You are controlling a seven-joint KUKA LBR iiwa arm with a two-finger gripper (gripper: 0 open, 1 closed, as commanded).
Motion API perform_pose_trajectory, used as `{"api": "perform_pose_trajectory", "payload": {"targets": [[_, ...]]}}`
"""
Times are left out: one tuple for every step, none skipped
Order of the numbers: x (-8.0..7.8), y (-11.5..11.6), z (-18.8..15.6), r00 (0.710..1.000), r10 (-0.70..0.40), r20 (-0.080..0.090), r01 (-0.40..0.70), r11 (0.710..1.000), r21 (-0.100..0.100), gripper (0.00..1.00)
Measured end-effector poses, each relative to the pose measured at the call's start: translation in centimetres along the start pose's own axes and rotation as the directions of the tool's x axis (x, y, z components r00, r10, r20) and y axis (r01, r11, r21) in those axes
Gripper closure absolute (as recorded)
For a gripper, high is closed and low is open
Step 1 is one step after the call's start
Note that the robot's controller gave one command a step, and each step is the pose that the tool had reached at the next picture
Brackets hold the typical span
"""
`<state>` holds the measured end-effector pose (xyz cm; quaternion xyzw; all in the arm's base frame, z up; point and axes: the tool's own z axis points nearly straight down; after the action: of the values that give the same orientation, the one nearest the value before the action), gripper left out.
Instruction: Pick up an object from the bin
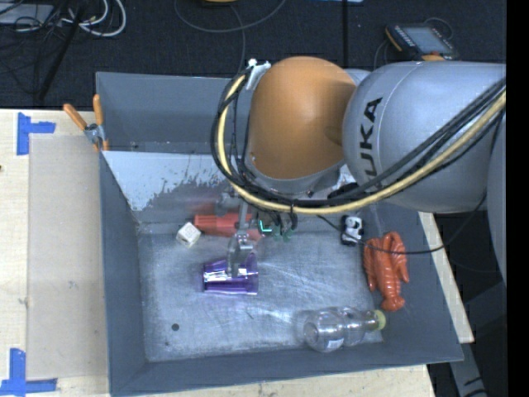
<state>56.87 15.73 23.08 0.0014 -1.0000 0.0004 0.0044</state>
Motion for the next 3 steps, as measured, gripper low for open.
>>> {"api": "perform_pose_trajectory", "payload": {"targets": [[-0.2,-0.1,-0.4,1.0,0.004,0.008,-0.004,1.0,-0.001,0.0],[-0.4,-1.9,6.4,1.0,0.024,0.011,-0.024,1.0,-0.002,0.0],[-0.5,-3.7,8.5,0.999,0.038,0.003,-0.038,0.999,0.0,0.0]]}}
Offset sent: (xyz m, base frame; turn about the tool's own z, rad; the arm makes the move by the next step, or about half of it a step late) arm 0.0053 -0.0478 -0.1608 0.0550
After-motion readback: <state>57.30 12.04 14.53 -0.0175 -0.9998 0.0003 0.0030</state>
